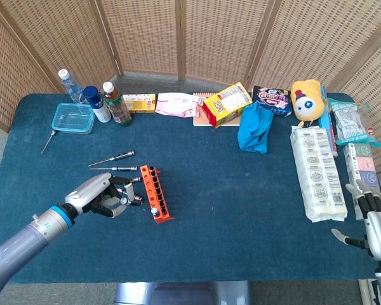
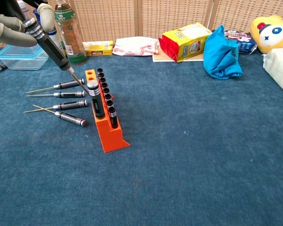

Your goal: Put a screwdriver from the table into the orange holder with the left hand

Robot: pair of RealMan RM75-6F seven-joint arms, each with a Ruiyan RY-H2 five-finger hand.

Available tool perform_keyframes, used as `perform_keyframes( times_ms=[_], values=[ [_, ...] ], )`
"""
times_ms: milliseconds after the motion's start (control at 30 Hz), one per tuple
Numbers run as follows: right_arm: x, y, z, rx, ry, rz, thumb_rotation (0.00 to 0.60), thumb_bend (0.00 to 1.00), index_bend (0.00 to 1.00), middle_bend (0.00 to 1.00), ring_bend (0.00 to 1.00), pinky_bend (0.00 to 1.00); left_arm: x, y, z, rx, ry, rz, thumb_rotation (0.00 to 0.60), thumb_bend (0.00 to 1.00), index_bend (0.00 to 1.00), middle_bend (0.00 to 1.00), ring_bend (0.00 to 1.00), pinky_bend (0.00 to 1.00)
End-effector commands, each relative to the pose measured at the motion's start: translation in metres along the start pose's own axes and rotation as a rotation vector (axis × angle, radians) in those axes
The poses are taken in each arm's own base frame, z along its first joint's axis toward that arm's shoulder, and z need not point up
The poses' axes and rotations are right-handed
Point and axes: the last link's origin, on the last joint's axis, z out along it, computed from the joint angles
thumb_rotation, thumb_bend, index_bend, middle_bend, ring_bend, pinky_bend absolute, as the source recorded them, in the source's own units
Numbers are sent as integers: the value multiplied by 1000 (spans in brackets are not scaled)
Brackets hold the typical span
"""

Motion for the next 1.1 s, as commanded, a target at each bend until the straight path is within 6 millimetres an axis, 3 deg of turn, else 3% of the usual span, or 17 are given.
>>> perform_keyframes(
  times_ms=[33, 1100],
  values=[
    [0, 0, 0, 0, 0, 1, 600, 93, 127, 43, 56, 6, -2, 2, 0, -1, 4, 3, 600, 433, 591, 1000, 1000, 970],
    [1, 0, 0, 5, 10, 1, 600, 93, 127, 43, 56, 6, -17, 11, 17, 22, -6, 35, 600, 432, 590, 1000, 1000, 970]
  ],
)
